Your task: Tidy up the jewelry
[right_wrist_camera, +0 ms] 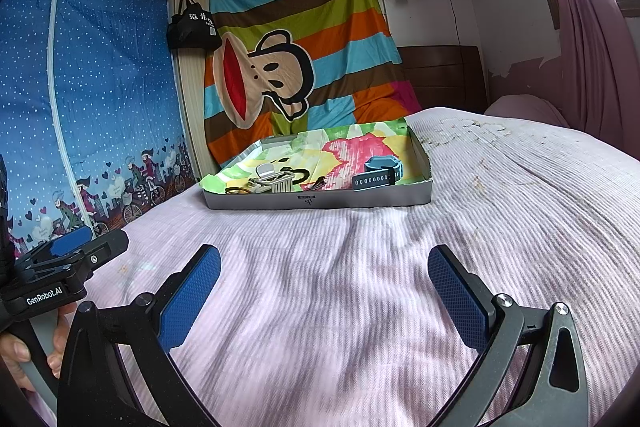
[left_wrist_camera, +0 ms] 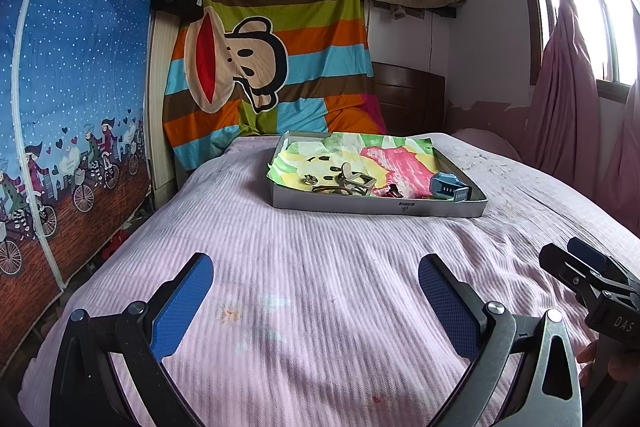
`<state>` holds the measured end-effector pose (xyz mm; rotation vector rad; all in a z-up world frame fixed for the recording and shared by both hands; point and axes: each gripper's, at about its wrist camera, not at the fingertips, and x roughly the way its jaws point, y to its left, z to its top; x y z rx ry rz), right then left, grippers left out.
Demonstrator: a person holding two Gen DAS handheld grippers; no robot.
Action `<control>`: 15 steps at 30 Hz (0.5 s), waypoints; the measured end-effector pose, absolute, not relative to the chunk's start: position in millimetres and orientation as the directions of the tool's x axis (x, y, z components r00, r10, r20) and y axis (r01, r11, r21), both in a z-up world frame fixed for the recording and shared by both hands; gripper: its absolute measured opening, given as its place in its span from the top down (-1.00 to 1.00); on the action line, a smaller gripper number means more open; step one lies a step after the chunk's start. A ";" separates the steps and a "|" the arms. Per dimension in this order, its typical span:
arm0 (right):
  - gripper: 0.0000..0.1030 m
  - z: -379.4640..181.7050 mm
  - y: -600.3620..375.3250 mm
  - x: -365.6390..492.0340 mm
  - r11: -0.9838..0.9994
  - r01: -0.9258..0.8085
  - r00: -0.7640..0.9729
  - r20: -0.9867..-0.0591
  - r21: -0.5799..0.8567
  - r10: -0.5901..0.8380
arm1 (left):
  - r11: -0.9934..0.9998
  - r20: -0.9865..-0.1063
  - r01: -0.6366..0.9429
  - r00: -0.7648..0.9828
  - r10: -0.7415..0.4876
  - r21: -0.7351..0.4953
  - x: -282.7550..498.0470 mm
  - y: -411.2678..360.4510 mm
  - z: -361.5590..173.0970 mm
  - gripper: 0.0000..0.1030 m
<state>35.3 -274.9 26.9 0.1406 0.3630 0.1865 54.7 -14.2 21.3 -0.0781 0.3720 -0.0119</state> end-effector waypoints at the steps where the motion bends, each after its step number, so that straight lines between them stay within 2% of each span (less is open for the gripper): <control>1: -0.98 27.0 -274.9 35.3 0.973 -0.156 0.918 -0.339 0.170 0.206 | 0.997 -0.362 -0.003 0.932 -0.026 -0.079 54.5 -14.0 21.2 -1.00; 15: -0.97 27.3 -275.2 35.3 0.973 -0.158 0.918 -0.337 0.170 0.208 | 0.997 -0.362 -0.003 0.932 -0.025 -0.076 55.0 -15.1 21.7 -1.00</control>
